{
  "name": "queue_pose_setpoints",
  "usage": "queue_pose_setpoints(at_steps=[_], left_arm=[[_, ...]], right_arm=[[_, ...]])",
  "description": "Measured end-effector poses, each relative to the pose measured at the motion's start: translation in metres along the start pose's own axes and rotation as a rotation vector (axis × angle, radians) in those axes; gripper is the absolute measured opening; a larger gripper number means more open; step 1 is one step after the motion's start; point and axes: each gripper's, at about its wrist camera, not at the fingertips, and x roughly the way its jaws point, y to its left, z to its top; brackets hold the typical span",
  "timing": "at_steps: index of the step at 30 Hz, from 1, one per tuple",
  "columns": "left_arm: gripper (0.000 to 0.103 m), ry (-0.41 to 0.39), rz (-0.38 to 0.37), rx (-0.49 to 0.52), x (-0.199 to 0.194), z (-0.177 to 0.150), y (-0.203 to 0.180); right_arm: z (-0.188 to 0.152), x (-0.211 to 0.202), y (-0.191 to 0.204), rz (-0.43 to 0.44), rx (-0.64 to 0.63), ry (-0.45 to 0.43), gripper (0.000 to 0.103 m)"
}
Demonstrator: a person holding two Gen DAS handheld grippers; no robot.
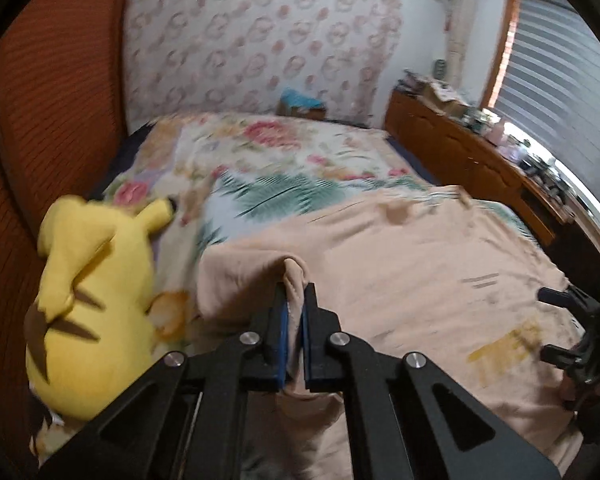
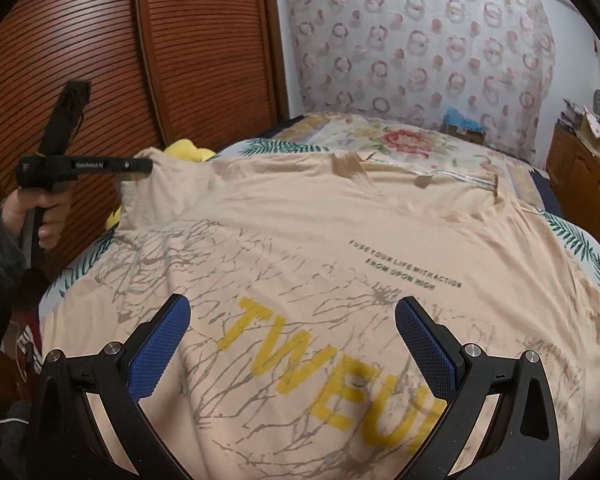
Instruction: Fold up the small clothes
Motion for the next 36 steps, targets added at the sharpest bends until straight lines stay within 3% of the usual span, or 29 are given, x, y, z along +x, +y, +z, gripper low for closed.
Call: queue_pose_setpoints(at_steps=[4, 5, 8, 11, 17, 25, 29, 36], left_arm=[[0.006, -0.001, -0.049, 0.083, -0.003, 0.007, -0.047], [0.015, -0.004, -0.059, 0.110, -0.005, 0.007, -0.058], [0.027, -0.020, -0.064, 0.135, -0.012, 0.007, -0.073], [0.038, -0.024, -0.027, 0.149, -0.019, 0.003, -0.072], [0.044, 0.046, 0.059, 0.126, -0.006, -0.019, -0.044], [0.045, 0.147, 0.118, 0.065, 0.028, -0.056, -0.009], [0.047, 0.152, 0.126, 0.056, 0.036, -0.064, -0.005], [0.051, 0.129, 0.124, 0.059, 0.037, -0.065, -0.001]], right_arm=[[0.001, -0.009, -0.013, -0.025, 0.024, -0.018, 0.103], [0.000, -0.011, -0.016, -0.030, 0.029, -0.021, 0.103], [-0.002, -0.016, -0.026, -0.043, 0.050, -0.028, 0.103], [-0.002, -0.017, -0.031, -0.055, 0.057, -0.026, 0.103], [0.003, -0.016, -0.035, -0.049, 0.070, -0.015, 0.102], [0.032, 0.001, -0.017, 0.046, -0.020, -0.008, 0.064], [0.050, 0.022, -0.004, 0.107, -0.068, 0.014, 0.044], [0.078, 0.080, 0.024, 0.209, -0.176, 0.077, 0.041]])
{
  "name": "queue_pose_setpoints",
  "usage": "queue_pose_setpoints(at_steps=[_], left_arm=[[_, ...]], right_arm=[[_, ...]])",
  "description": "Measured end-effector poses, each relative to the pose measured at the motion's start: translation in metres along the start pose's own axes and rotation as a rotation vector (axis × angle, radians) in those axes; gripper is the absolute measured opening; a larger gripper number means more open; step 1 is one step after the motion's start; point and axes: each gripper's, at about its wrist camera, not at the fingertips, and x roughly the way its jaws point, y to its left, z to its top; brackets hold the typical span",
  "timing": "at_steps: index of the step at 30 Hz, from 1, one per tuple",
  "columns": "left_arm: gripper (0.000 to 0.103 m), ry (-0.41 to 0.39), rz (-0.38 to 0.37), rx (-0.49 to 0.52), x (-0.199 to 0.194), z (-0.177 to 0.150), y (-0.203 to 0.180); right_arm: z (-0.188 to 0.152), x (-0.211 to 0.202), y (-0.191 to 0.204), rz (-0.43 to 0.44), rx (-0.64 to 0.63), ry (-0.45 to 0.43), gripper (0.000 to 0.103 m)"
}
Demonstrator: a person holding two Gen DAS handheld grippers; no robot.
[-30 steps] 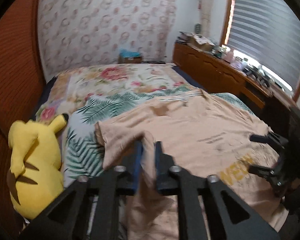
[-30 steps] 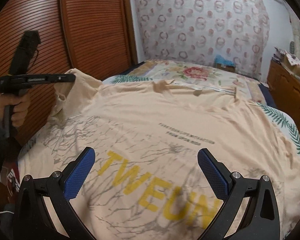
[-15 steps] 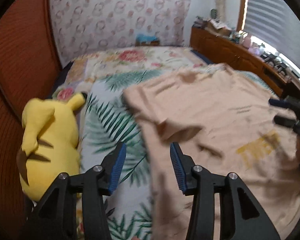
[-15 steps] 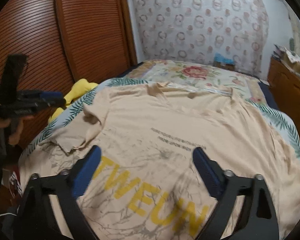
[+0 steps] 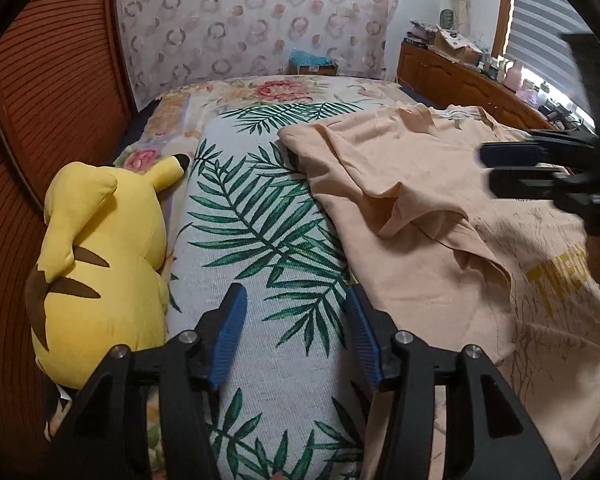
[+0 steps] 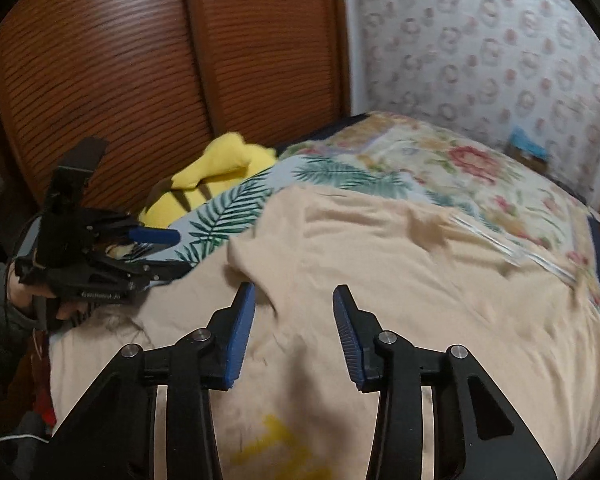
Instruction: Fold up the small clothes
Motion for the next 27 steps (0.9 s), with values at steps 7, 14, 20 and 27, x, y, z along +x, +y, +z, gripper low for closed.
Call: queue_pose_setpoints(at_steps=[7, 14, 20, 27], left_arm=[[0.052, 0.000, 0.000, -0.001, 0.000, 0.000, 0.001], [0.053, 0.000, 0.006, 0.001, 0.001, 0.000, 0.003], [0.055, 0.000, 0.005, -0.003, 0.001, 0.001, 0.005], [0.058, 0.002, 0.013, -0.010, 0.002, 0.001, 0.005]], right_arm=[[0.017, 0.054, 0.008, 0.115, -0.060, 0.102, 0.041], [0.016, 0.086, 0.011, 0.123, -0.118, 0.160, 0.032], [0.016, 0.076, -0.013, 0.070, -0.078, 0.129, 0.010], [0.012, 0.034, -0.057, -0.042, 0.049, 0.094, 0.010]])
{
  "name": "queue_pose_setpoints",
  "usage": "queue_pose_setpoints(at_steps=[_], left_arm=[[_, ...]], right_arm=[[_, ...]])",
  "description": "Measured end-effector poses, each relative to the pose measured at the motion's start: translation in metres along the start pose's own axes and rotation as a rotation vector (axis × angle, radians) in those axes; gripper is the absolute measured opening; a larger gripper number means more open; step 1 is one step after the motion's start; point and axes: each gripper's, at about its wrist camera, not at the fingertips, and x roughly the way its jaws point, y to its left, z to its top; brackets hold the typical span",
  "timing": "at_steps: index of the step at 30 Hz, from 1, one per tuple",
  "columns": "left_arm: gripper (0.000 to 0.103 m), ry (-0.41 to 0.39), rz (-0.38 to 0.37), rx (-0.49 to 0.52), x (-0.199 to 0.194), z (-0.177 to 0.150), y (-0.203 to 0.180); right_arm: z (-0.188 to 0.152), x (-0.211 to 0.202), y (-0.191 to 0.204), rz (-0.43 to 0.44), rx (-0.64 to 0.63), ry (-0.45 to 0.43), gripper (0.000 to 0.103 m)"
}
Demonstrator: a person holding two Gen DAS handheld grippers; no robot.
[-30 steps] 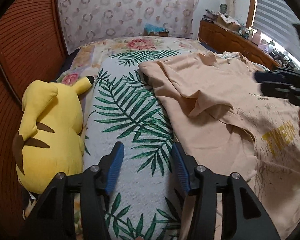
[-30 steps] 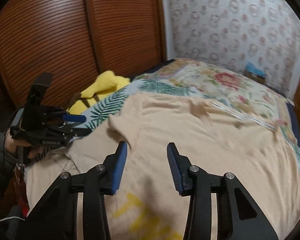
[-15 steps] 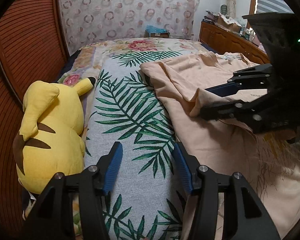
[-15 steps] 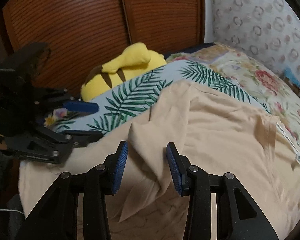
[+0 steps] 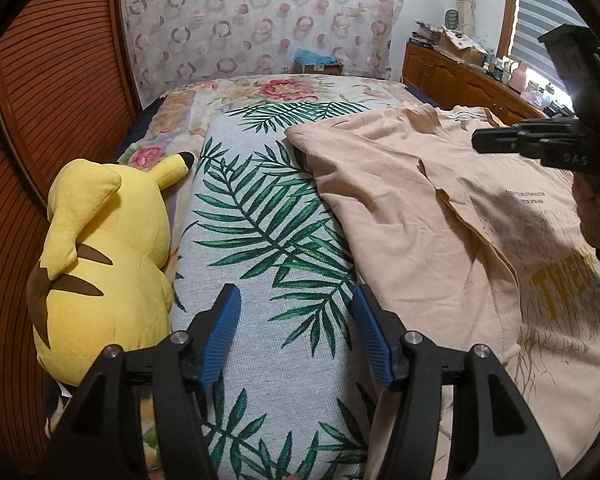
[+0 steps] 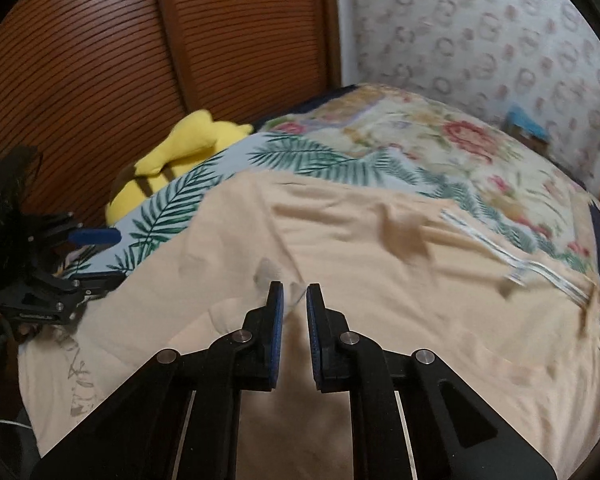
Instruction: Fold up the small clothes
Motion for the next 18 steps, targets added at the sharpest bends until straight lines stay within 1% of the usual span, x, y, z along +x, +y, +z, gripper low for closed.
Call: queue_pose_setpoints(at_steps=[1, 2, 3, 4, 5, 6, 8, 11, 14, 18], left_arm=[[0.058, 0.000, 0.000, 0.000, 0.000, 0.000, 0.000], [0.059, 0.000, 0.001, 0.000, 0.000, 0.000, 0.000], [0.059, 0.001, 0.002, 0.000, 0.000, 0.000, -0.001], [0.059, 0.001, 0.004, 0.000, 0.000, 0.000, -0.001], [0.060, 0.001, 0.006, -0.001, 0.000, -0.001, -0.001], [0.060, 0.001, 0.008, -0.003, 0.000, -0.001, -0.001], [0.062, 0.001, 0.015, -0.013, 0.000, -0.001, -0.001], [0.064, 0.001, 0.025, -0.023, 0.000, -0.001, 0.000], [0.064, 0.001, 0.030, -0.032, 0.000, -0.002, -0.001], [0.065, 0.002, 0.035, -0.039, 0.000, -0.001, 0.000]], right_arm=[[0.000, -0.004, -0.003, -0.011, 0.011, -0.004, 0.010], [0.000, -0.009, -0.004, -0.024, 0.015, -0.011, 0.012], [0.000, -0.012, -0.003, -0.036, 0.010, -0.018, 0.016], [0.001, -0.013, -0.001, -0.041, 0.008, -0.025, 0.024], [0.002, -0.015, 0.001, -0.039, 0.005, -0.032, 0.028], [0.002, -0.015, 0.004, -0.024, 0.001, -0.037, 0.029], [0.004, -0.009, 0.016, 0.006, -0.015, -0.028, 0.037], [0.003, 0.006, 0.033, 0.027, -0.047, 0.002, 0.038], [-0.002, 0.021, 0.046, 0.016, -0.069, 0.044, 0.038], [-0.010, 0.032, 0.056, -0.039, -0.112, 0.085, 0.038]])
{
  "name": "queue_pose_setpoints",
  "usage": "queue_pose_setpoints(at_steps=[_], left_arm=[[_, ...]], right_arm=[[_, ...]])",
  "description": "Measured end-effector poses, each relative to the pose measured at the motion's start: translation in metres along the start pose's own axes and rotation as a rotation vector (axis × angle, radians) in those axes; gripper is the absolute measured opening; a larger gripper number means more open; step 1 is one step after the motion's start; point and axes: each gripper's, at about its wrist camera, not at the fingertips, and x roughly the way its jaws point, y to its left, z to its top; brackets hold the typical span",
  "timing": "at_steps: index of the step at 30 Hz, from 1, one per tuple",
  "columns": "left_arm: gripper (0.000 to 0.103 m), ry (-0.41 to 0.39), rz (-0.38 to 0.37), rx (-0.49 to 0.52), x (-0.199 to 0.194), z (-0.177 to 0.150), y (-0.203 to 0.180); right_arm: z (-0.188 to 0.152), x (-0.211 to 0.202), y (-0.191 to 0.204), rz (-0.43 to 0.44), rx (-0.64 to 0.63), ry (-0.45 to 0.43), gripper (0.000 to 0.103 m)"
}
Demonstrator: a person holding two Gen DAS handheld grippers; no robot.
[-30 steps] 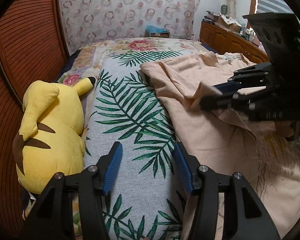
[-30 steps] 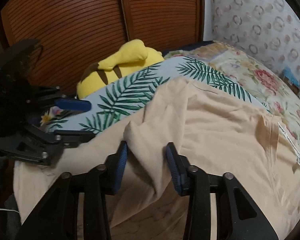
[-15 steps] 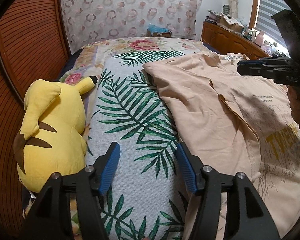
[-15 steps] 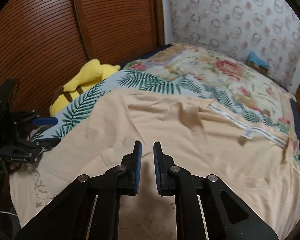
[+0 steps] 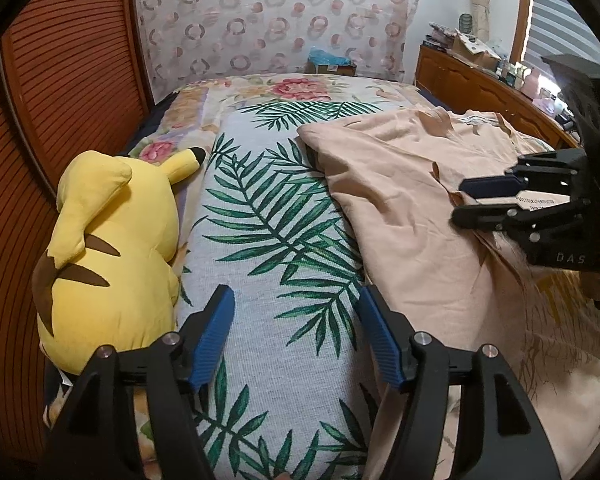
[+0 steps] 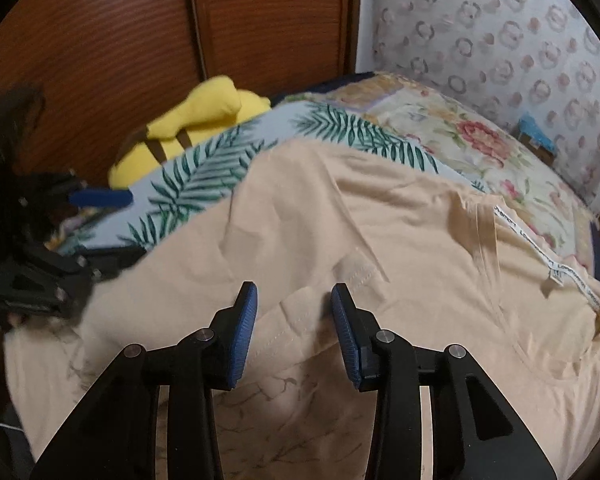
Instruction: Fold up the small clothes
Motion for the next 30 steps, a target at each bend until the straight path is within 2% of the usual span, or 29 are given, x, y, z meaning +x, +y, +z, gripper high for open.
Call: queue_pose_setpoints(at_steps=[4, 7, 15, 19, 24, 30], left_arm=[[0.065, 0.000, -0.001, 0.000, 0.000, 0.000, 0.000], [0.065, 0.000, -0.002, 0.000, 0.000, 0.000, 0.000], [0.065, 0.007, -0.004, 0.008, 0.000, 0.000, 0.001], [0.065, -0.015, 0.039, 0.013, -0.008, 0.003, -0.002], [0.065, -0.092, -0.058, -0.002, -0.032, 0.006, -0.018], [0.065, -0.092, -0.109, 0.044, -0.034, 0.014, -0.050]], right_arm=[[-0.009, -0.006, -0.003, -0.045, -0.014, 0.004, 0.014], [-0.019, -0.015, -0.008, -0.085, -0.002, -0.004, 0.008], [-0.043, -0.050, -0.027, -0.143, 0.093, -0.042, 0.008], [-0.054, -0.076, -0.034, -0.153, 0.148, -0.093, 0.015], [-0.077, -0.115, -0.050, -0.181, 0.215, -0.151, 0.016], [-0.117, -0.163, -0.079, -0.233, 0.328, -0.216, 0.028]])
